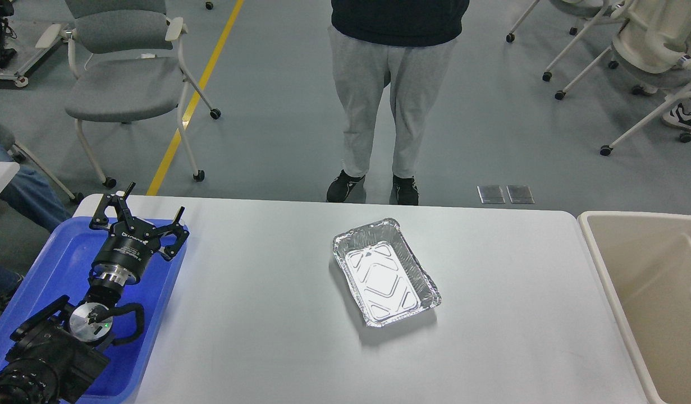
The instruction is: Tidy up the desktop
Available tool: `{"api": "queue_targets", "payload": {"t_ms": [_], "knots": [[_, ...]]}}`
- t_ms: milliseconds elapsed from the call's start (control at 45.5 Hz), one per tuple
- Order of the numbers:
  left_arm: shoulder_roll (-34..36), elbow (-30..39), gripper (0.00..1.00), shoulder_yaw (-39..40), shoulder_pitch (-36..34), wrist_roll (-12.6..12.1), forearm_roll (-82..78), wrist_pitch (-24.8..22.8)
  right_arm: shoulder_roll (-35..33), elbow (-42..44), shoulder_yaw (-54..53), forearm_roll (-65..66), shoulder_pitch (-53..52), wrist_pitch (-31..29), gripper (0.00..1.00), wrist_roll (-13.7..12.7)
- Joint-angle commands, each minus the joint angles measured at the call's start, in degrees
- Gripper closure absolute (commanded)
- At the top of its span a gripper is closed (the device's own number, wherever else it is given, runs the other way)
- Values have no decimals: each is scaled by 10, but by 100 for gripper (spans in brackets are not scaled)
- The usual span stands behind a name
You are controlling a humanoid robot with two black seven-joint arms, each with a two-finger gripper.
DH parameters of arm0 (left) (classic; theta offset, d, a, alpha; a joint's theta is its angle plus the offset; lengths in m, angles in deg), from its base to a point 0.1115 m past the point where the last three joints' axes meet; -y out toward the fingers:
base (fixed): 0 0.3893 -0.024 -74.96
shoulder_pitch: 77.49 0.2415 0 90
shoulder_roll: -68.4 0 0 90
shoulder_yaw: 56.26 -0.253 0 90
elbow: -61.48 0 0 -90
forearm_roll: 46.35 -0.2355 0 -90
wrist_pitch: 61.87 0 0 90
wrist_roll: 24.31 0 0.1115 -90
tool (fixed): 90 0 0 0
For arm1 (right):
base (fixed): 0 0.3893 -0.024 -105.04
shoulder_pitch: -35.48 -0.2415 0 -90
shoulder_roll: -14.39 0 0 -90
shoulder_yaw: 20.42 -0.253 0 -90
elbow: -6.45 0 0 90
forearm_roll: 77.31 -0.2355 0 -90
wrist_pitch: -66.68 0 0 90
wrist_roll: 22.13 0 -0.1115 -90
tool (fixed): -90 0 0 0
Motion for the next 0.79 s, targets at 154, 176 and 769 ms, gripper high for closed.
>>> {"api": "queue_targets", "payload": {"t_ms": [154, 176, 769], "knots": [[0, 0, 0, 1, 0, 0, 0, 0, 14, 0, -2, 1, 25, -5, 74, 1], [0, 0, 0, 0, 0, 0, 0, 0, 15, 0, -2, 1, 26, -4, 60, 1], [1, 0, 0, 0, 0, 0, 0, 0, -12, -6, -7, 4, 21, -5, 0, 2]]}}
